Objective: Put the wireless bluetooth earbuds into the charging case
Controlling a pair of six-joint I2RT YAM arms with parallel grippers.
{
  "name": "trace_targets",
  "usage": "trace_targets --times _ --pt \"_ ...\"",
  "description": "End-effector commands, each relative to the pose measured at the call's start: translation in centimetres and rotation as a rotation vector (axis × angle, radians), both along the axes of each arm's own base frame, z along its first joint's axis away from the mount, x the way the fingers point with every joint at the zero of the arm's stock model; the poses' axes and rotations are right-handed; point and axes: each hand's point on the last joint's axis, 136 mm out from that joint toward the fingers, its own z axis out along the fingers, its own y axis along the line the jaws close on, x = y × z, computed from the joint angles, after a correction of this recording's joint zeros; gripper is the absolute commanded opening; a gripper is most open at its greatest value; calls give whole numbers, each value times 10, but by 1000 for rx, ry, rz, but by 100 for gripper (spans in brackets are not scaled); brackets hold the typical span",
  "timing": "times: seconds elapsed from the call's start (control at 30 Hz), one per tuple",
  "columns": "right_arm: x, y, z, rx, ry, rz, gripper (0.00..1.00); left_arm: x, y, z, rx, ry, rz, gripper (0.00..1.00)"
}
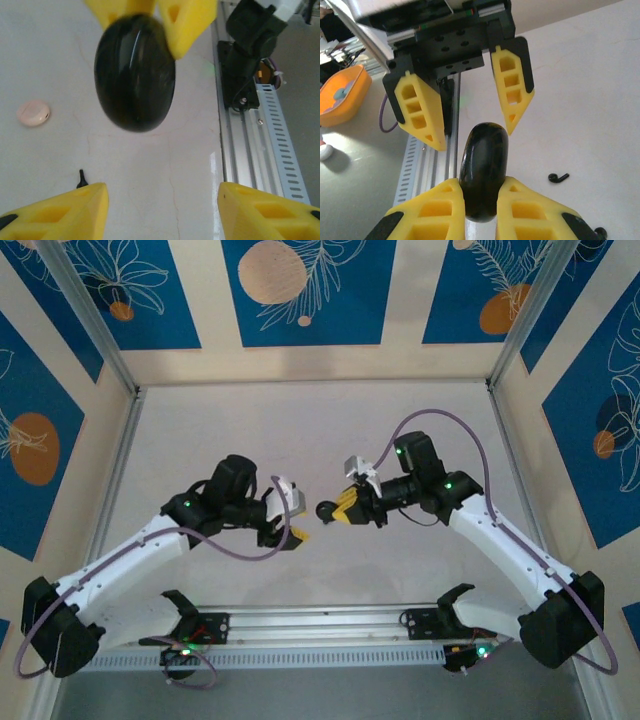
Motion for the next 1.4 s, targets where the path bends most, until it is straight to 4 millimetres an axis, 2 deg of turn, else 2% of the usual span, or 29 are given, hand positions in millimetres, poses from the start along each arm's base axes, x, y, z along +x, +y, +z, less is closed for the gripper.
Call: trace_targets --times 0.0,0.3,0.53,0.97,1.1,1.37 --pt "-11 5 1 -17 -24 58 9 -10 -5 17 -116 -94 -87 60" --pt "-23 16 8 23 -32 137 9 -16 -9 20 -154 -39 -109 62" --pt "-21 23 9 34 -60 148 9 -15 -16 23 -178 32 -114 57" --pt "-19 26 9 42 -79 144 10 -14 -17 18 -174 56 -109 27" --pt "-6 25 9 44 -64 86 13 -14 -16 15 -166 53 -110 25" --pt "28 13 15 92 -18 -58 26 -16 -15 14 -171 49 -114 24"
